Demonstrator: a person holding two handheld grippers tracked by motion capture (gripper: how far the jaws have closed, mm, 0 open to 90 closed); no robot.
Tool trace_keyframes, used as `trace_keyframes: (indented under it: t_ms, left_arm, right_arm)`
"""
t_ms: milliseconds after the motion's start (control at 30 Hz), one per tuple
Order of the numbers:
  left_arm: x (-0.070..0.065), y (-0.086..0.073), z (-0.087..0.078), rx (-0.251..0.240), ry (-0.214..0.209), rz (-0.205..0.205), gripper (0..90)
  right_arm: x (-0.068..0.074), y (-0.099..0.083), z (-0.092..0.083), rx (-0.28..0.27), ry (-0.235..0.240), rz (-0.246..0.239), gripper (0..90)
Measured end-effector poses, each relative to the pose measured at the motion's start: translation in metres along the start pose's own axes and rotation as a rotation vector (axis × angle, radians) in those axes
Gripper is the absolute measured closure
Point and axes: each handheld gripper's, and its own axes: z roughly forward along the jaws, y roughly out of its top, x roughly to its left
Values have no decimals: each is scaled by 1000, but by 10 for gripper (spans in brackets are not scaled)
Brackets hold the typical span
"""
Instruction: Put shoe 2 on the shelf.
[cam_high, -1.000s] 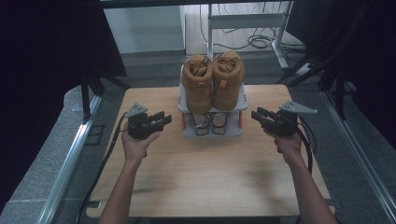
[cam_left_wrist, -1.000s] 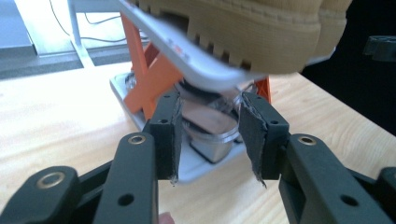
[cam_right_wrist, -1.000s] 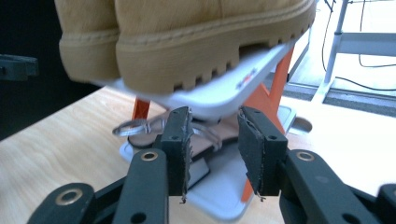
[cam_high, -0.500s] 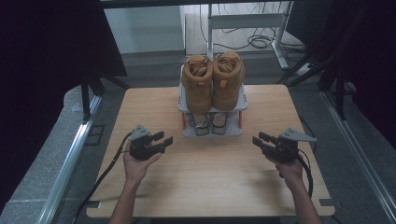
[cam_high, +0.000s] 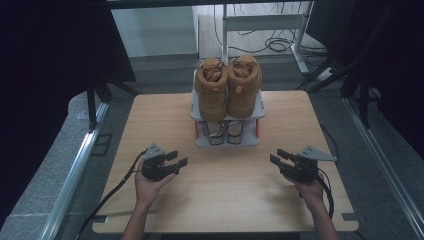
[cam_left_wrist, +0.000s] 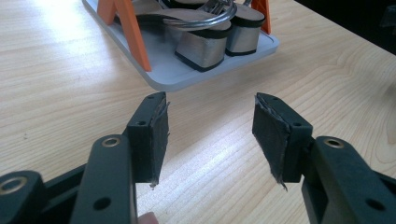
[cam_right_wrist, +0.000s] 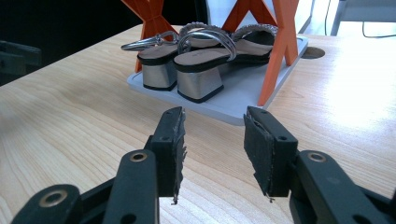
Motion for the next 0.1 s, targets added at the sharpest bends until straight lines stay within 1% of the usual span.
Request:
trace_keyframes:
  t_ms: [100]
  left_arm:
    - [-2,-2,-2,15,6,18,444]
  right_arm:
    - [0,-1,0,6,-4,7,566]
